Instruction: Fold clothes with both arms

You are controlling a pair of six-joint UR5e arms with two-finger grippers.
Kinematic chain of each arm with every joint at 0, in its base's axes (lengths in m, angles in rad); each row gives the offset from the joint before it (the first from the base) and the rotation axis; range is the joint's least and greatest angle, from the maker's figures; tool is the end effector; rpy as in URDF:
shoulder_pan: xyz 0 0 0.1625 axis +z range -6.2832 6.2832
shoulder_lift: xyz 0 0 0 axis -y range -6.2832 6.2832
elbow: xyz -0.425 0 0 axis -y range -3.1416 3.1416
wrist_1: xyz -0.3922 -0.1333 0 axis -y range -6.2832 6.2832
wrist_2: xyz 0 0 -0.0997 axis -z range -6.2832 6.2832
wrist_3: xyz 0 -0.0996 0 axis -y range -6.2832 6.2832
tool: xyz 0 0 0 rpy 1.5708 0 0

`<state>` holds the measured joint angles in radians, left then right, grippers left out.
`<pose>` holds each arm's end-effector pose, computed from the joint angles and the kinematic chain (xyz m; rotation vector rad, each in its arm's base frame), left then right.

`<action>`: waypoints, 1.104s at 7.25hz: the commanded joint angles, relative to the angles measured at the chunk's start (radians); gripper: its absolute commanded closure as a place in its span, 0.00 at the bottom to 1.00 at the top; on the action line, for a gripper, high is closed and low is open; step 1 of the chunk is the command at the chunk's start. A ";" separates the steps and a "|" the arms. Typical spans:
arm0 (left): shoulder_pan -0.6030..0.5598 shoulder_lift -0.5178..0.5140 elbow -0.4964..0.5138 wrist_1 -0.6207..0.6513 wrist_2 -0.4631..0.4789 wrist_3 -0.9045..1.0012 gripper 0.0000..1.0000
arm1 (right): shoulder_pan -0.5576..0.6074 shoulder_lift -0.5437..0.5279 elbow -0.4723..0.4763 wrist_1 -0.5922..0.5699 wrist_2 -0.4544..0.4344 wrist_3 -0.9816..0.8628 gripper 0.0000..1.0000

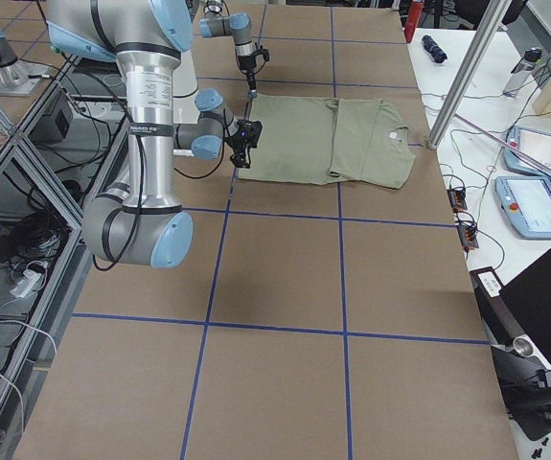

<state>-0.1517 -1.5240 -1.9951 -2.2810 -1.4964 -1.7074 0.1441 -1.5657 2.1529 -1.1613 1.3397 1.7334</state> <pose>0.4522 -0.2115 0.4003 0.0754 1.0912 -0.2996 -0.4370 -0.2212 0.3391 0.2038 -1.0006 0.3949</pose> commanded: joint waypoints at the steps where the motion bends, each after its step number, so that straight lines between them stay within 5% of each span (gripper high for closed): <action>1: -0.003 -0.004 -0.025 0.000 -0.001 0.000 1.00 | -0.009 0.012 -0.022 -0.023 0.006 0.134 0.30; 8: -0.008 -0.007 -0.108 -0.002 -0.007 -0.003 1.00 | -0.110 0.033 -0.050 -0.123 -0.070 0.276 0.32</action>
<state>-0.1595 -1.5311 -2.1010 -2.2814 -1.5028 -1.7095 0.0478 -1.5333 2.1122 -1.2830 1.2767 2.0089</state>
